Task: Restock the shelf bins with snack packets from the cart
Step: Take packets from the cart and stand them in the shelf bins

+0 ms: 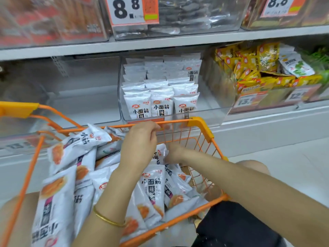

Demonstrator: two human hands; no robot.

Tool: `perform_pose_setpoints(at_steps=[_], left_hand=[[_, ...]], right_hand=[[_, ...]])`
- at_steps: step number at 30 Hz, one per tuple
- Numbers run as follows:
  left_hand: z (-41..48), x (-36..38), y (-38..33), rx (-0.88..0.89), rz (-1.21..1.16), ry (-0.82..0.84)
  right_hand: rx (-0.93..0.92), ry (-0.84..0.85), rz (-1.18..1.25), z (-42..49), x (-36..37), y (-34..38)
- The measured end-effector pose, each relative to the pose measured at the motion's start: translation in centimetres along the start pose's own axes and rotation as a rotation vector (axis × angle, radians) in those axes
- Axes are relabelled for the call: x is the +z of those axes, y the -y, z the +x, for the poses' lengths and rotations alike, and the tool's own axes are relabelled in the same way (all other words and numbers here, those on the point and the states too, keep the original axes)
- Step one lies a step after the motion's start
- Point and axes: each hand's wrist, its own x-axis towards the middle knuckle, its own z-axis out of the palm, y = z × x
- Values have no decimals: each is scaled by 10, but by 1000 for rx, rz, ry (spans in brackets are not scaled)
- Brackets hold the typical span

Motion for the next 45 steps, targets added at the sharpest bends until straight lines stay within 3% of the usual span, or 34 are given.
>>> perform_pose_setpoints(at_steps=[3,7,14,17,20,24,28,30,32,35,37,41,45], left_hand=[[2,-1,1,-14,-15,-2],[1,0,3,-31,-48,26],[10,3,-1,-88,-162,185],[15,1,-12,-105,-321,298],[21,-1,-27,-166,-508,374],[36,2,-46,-214,-628,262],[56,10,-69,-237,-737,172],[68,16,-80,-227,-750,121],[80,21,-85,-197,-661,37],[97,28,-77,-14,-181,-71],[107,34,-70,72,93,-46],[118,47,-59,127,318,76],[122,56,-51,137,363,104]], right_hand=[[112,-79,302,2,7,-1],[129,-135,267,7,5,-11],[-280,-271,312,-54,-47,-15],[-345,-308,320,-82,-74,-24],[-376,-319,487,-104,-90,-31],[-335,-469,823,-109,-92,-42],[-326,-436,887,-106,-86,-50],[-325,-531,909,-102,-95,-55],[-257,-734,865,-95,-115,-62],[-109,-1013,534,-77,-153,-69],[-28,-1092,311,-59,-173,-67],[78,-1029,70,-4,-191,-62],[80,-889,268,64,-197,-76]])
